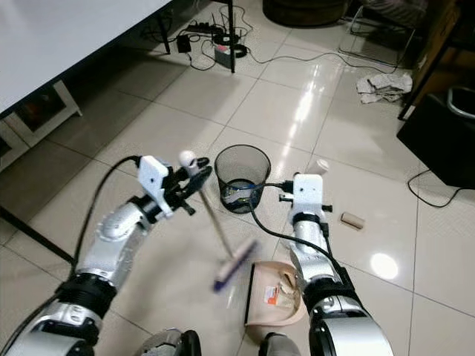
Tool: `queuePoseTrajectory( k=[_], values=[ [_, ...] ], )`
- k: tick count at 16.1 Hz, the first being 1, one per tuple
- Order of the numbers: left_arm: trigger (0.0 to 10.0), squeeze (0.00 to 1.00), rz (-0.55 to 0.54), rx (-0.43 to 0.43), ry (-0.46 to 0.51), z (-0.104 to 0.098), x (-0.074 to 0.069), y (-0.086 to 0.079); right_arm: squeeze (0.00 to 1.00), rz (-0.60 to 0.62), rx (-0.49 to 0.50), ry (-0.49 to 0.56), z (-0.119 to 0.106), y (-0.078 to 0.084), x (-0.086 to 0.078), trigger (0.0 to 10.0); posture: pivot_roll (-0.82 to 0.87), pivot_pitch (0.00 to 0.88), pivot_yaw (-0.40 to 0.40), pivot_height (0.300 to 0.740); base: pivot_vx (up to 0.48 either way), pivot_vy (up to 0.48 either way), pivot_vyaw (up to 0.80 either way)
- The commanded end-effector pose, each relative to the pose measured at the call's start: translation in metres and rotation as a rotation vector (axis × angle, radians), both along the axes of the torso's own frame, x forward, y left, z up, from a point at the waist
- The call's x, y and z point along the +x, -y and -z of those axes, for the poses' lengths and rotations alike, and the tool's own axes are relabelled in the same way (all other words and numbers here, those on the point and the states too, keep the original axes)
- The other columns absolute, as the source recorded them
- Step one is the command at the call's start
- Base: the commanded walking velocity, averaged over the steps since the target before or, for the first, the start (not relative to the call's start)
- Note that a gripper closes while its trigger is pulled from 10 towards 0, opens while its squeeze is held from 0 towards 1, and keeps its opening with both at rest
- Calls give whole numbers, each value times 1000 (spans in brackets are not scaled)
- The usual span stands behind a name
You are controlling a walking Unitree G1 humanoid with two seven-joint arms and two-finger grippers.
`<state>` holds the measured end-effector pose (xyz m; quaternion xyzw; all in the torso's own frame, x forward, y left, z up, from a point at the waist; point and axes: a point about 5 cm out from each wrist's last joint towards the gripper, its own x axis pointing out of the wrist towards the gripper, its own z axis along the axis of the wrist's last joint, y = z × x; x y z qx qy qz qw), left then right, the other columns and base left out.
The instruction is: Sweep floor
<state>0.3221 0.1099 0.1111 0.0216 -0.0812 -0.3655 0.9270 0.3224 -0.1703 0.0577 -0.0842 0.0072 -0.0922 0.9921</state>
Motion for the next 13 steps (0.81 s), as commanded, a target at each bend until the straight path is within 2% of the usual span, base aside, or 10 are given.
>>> queuePoseTrajectory(
  k=[1, 2, 3, 5, 6, 7, 9, 13],
  values=[
    [10000, 0, 2, -1, 82, -15, 2, -5, 0, 28, 17, 10, 3, 9, -5, 10000, 32, 75, 55, 740, 0, 0, 0],
    [10000, 0, -6, -1, 82, -15, 2, -8, 0, 29, 17, 14, 3, 10, -6, 10000, 31, 73, 56, 740, 0, 0, 0],
    [10000, 0, -49, 14, 79, -13, 3, -18, 0, 36, 35, 37, 2, 14, -8, 10000, 27, 63, 58, 740, 0, 0, 0],
    [10000, 0, -212, 122, 40, 3, 4, -42, 0, 43, 76, 107, -5, 22, -12, 10000, 22, 49, 60, 740, 0, 0, 0],
    [10000, 0, -280, 131, 7, 9, 4, -52, 0, 44, 73, 129, -9, 25, -13, 10000, 18, 44, 59, 740, 0, 0, 0],
    [10000, 0, -389, 88, -36, 16, 1, -66, 0, 62, 81, 175, -19, 33, -15, 10000, 6, 38, 61, 740, 0, 0, 0],
    [10000, 0, -514, 42, -123, 33, -12, -85, 0, 50, 89, 266, -46, 43, -21, 10000, -19, 23, 68, 740, 0, 0, 0],
    [10000, 0, -554, 128, -171, 54, -28, -82, 0, -13, 112, 273, -82, 49, -26, 10000, -50, 0, 91, 740, 0, 0, 0]
  ],
)
